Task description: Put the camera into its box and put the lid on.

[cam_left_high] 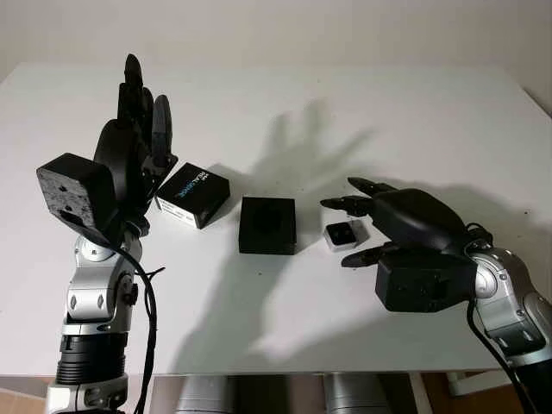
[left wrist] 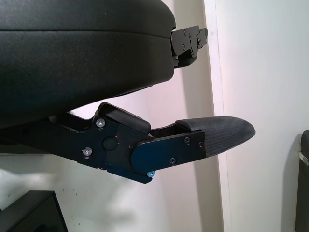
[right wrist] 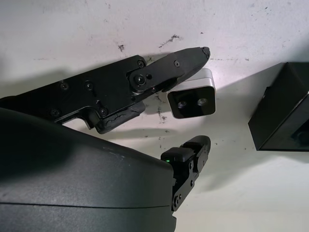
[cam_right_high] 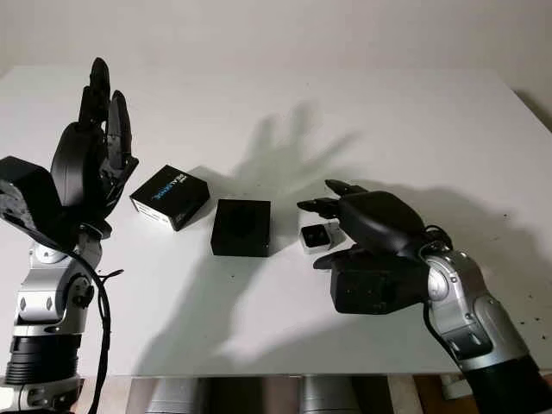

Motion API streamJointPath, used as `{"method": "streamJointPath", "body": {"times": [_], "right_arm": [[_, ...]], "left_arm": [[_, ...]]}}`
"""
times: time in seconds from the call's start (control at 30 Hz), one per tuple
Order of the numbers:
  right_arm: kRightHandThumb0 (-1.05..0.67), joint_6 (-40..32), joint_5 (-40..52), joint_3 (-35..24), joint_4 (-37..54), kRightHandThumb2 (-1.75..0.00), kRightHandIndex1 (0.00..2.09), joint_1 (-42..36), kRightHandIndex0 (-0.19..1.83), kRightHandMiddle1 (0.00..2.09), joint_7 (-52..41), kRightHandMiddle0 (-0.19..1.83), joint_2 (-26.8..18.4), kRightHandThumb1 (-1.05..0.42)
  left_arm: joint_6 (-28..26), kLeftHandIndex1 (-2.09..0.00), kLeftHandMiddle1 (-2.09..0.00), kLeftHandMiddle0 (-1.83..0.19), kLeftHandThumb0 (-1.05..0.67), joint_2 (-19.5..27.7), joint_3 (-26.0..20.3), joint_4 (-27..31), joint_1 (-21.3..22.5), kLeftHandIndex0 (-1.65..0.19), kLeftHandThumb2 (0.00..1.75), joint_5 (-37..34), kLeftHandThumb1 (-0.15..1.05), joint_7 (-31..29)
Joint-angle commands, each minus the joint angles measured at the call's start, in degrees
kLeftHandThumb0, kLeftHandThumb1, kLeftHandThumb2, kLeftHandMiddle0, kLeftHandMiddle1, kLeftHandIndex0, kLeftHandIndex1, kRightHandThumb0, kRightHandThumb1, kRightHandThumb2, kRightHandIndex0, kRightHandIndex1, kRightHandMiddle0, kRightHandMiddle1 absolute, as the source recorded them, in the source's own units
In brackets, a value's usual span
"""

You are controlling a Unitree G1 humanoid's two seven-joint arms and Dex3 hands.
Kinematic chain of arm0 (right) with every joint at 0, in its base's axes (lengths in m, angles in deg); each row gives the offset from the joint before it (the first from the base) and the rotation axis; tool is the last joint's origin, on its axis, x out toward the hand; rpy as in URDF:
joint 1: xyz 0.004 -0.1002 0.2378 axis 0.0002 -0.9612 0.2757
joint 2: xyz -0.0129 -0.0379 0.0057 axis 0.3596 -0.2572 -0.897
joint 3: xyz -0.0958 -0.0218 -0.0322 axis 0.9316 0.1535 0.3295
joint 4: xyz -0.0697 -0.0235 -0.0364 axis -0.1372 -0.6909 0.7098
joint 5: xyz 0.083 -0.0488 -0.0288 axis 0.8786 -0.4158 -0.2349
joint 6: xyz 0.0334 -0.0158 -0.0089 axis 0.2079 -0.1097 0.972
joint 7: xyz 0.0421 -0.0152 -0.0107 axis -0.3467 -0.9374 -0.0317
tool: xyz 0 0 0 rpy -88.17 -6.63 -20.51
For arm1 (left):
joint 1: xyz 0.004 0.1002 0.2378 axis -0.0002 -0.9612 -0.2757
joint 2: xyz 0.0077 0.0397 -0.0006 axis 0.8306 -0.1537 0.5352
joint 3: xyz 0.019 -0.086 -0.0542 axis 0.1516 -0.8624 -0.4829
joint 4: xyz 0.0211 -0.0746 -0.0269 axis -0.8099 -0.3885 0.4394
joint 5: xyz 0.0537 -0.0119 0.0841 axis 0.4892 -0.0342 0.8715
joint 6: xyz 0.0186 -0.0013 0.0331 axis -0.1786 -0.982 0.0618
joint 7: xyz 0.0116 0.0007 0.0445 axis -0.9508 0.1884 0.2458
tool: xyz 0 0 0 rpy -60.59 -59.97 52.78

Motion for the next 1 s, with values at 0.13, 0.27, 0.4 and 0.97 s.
{"method": "streamJointPath", "body": {"times": [0.13,0.27,0.4,0.97], "right_arm": [[-0.56,-0.5,-0.2,0.1,-1.0,-0.05,0.07,1.7,0.17,0.26,-0.2,0.46,0.2,-0.94],[-0.55,-0.5,-0.2,0.1,-1.1,-0.05,0.06,1.7,0.19,0.57,0.3,0.32,0.5,-0.92],[-0.55,-0.1,-0.4,0.1,-1.2,-0.05,0.06,1.7,0.2,0.93,0.7,0.15,0.4,-0.93],[-0.54,0.6,-0.7,0.8,-2.6,-0.05,0.06,1.8,0.22,1.1,-0.1,0.14,0.2,-0.93]], "left_arm": [[0.2,0.0,0.0,0.19,-0.78,0.3,-0.3,1.1,-0.1,0.19,0.63,0.0,1.05,-0.3],[-0.1,0.0,0.0,0.19,-0.78,0.3,-0.3,1.3,-0.1,0.19,0.62,-0.2,1.05,-0.3],[-0.1,0.0,0.0,0.19,-0.77,0.5,-0.3,1.3,-0.1,0.19,0.62,-0.2,1.05,-0.7],[-0.8,0.0,0.0,0.19,-0.76,0.2,-0.3,1.8,0.1,0.19,0.61,-0.5,1.05,-0.5]]}}
